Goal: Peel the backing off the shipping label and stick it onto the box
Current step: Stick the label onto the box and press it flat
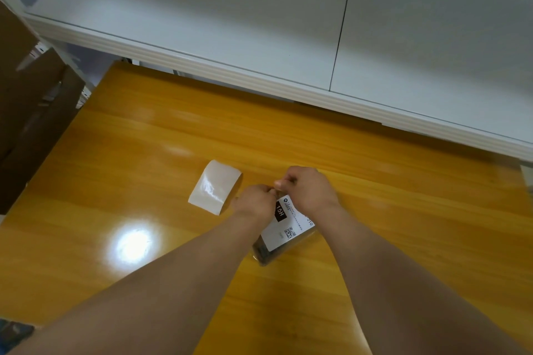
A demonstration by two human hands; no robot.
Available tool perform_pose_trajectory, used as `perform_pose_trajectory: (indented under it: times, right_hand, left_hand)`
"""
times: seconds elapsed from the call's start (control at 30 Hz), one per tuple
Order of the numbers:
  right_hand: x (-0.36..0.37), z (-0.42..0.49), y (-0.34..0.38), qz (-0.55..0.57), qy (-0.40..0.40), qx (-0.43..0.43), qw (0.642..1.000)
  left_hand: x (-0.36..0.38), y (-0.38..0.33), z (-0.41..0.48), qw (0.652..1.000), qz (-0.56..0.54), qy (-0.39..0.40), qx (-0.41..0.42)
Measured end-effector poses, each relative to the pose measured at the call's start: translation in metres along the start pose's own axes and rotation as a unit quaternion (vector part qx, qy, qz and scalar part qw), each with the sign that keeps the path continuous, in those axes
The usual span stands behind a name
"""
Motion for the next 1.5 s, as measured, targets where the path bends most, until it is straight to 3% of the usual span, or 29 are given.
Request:
perform_pose_trajectory:
  times: [0.1, 0.2, 0.33, 0.47, 0.6, 0.8, 1.13, 1.37, 1.5]
  right_hand:
    - [-0.010, -0.002, -0.006, 0.030, 0.022, -0.031, 0.999]
    - [-0.025, -0.005, -0.014, -0.032, 0.020, -0.043, 0.998]
    - [-0.027, -0.010, -0.018, -0.113, 0.068, -0.038, 0.991]
    - [-0.018, -0.011, -0.019, -0.126, 0.070, -0.043, 0.989]
    - [-0.016, -0.009, -0.020, -0.130, 0.047, -0.034, 0.990]
    - [-0.016, -0.006, -0.018, -0.110, 0.028, -0.029, 0.993]
    - [-0.016, 0.000, -0.021, -0.055, -0.008, -0.015, 0.998]
    - [-0.019, 0.009, -0.021, -0.016, -0.010, -0.028, 0.999]
    - [-0.033, 0.006, -0.028, 0.046, 0.027, -0.057, 0.997]
  left_hand:
    - [0.002, -0.002, -0.001, 0.996, 0.074, -0.023, -0.032]
    - [0.005, -0.014, -0.008, 0.993, 0.112, -0.020, -0.016]
    - [0.012, -0.021, -0.007, 0.991, 0.131, -0.040, 0.000]
    - [0.015, -0.015, -0.002, 0.991, 0.128, -0.047, 0.005]
    - [0.013, -0.011, 0.001, 0.996, 0.084, -0.041, 0.010]
    - [0.015, 0.004, 0.020, 0.997, -0.074, -0.014, -0.006]
    - [0.014, 0.001, 0.011, 0.992, -0.113, -0.062, 0.003]
    - [0.015, -0.004, 0.015, 0.994, -0.087, -0.065, 0.022]
    - [0.014, -0.016, 0.007, 0.994, 0.057, -0.096, 0.017]
Point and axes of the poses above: each hand's wrist, its own z-axis towards the middle knuckle, its own x-axis out of the palm, y = z × x, the point moved 4 cm from there along z, towards the middle knuckle, and after that the axes turned 15 degrees about y, right-handed, at the moved point
